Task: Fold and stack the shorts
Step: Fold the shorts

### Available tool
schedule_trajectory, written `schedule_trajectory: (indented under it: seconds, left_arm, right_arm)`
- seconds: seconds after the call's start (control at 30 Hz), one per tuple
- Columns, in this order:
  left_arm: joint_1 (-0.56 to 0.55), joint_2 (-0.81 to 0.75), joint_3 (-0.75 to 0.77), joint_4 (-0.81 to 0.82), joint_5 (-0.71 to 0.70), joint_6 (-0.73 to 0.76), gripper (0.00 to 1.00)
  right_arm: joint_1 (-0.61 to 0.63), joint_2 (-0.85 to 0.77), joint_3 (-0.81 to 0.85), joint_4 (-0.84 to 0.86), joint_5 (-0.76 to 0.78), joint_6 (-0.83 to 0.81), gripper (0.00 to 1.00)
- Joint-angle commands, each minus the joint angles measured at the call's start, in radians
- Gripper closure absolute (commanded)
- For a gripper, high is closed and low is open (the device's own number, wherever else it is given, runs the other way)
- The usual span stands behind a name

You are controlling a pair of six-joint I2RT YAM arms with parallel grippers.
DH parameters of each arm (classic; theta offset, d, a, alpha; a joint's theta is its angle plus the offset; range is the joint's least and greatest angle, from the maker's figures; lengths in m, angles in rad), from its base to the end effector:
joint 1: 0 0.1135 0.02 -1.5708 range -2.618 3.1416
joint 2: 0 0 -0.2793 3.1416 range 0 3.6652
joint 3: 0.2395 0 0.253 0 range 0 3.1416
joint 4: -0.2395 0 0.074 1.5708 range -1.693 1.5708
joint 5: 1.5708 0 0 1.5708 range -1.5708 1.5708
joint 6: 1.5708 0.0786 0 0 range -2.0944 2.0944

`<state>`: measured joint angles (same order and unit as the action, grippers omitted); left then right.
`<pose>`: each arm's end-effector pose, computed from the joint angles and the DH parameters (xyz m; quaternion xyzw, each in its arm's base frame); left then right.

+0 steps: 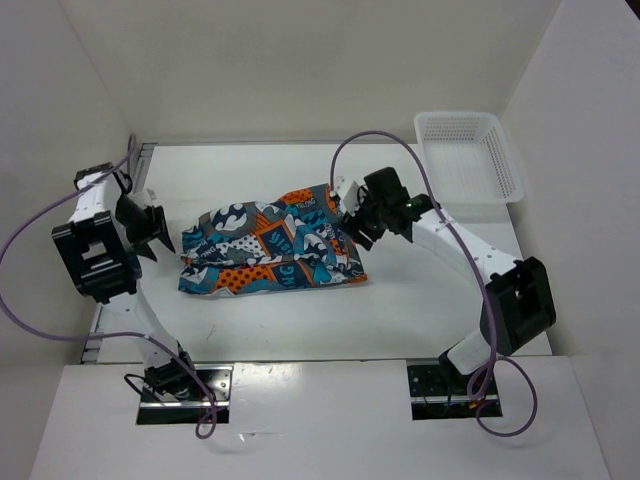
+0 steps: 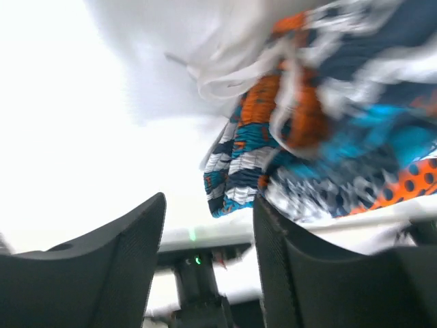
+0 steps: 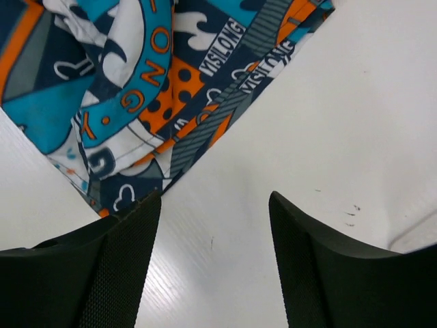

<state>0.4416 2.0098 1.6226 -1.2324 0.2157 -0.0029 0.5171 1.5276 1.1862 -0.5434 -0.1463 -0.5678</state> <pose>0.3522 0.1479 0.1785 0.2216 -0.9689 0.1103 0.0003 0.3036 0.1858 0.2494 -0.5059 0.7917 0.0603 0.3371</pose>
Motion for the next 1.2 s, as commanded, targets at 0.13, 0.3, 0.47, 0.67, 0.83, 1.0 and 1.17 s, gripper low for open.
schedule_trajectory:
  seconds: [0.13,0.3,0.47,0.67,0.83,1.0,1.17]
  left_arm:
    - [-0.085,-0.143,-0.027,0.021,0.077,0.003,0.3]
    - [-0.126,-0.106,-0.116,0.034,0.106,0.003,0.3]
    - [-0.126,-0.106,-0.129,0.068,0.047,0.003,0.29]
    - [-0.147,-0.069,-0.129,0.068,0.105,0.003,0.42]
    - [-0.184,-0.025,-0.161,0.091,0.132,0.003,0.76]
    - [-0.184,-0.034,-0.182,0.111,0.123,0.003,0.98]
    - [-0.193,-0.034,-0.149,0.09,0.103,0.003,1.0]
  right_arm:
    - [-0.002,0.066,0.067,0.045,-0.082,0.112,0.34]
    - [0.101,0.086,0.029,0.039,-0.055,0.042,0.3]
    - [0.11,0.126,0.01,0.1,-0.016,0.089,0.3]
    - [0.11,0.173,0.0,0.122,-0.006,0.089,0.3]
    - [0.11,0.183,-0.023,0.131,0.022,0.048,0.3]
    - [0.133,0.163,0.019,0.057,-0.027,0.016,0.29]
    - [0.178,0.144,-0.017,0.052,-0.033,0.025,0.29]
